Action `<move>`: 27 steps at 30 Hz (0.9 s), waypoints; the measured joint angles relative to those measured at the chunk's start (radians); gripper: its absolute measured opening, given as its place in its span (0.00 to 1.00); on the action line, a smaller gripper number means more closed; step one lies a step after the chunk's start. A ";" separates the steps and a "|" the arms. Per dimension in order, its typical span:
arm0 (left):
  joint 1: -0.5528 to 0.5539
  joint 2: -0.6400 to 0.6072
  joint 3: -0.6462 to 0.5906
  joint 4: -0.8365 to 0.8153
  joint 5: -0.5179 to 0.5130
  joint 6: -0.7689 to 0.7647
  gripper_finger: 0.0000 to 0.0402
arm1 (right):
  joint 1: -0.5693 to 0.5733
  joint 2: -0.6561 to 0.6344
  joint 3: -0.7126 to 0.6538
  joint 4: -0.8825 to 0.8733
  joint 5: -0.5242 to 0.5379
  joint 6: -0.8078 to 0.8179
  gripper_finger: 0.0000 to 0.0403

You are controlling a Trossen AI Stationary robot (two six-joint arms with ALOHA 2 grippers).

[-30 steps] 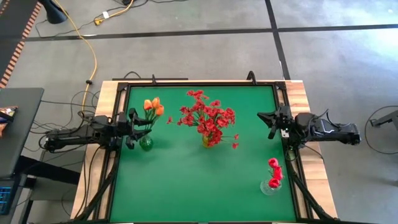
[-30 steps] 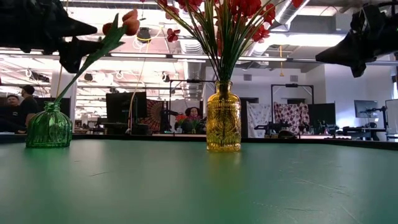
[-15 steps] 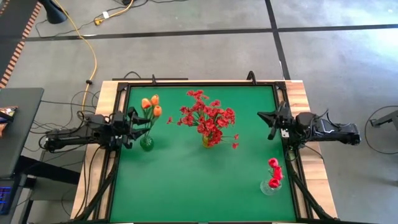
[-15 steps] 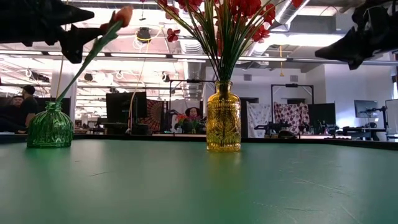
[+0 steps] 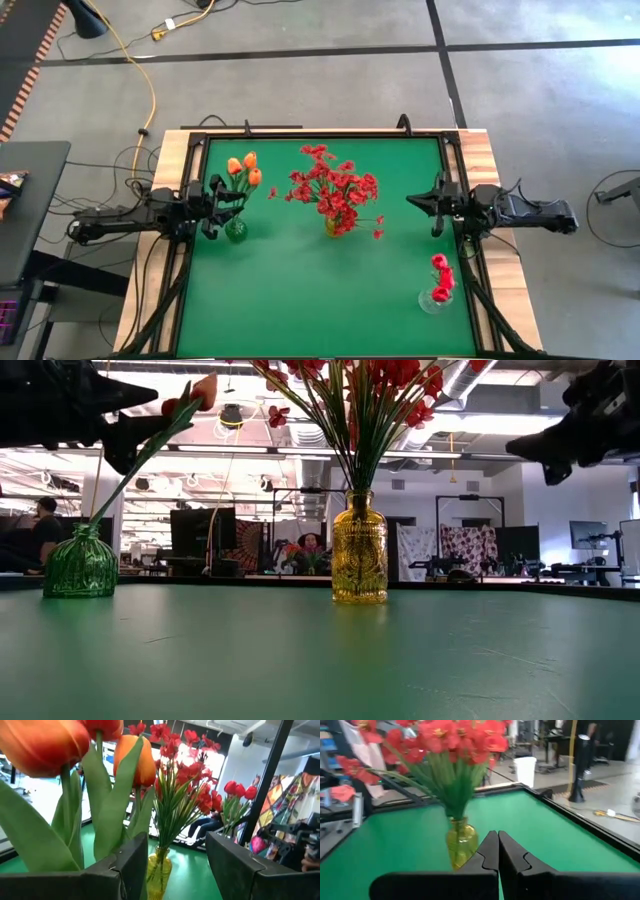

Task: Sort flowers into vase by color
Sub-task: Return to Home Position

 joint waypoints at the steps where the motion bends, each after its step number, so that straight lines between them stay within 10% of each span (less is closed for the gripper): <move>1: 0.000 0.000 0.000 0.003 -0.002 -0.001 0.47 | 0.000 -0.001 -0.015 0.029 -0.016 0.001 0.06; 27: 0.000 -0.001 0.000 0.009 0.009 -0.015 0.47 | -0.001 0.005 -0.159 0.233 -0.222 -0.190 0.07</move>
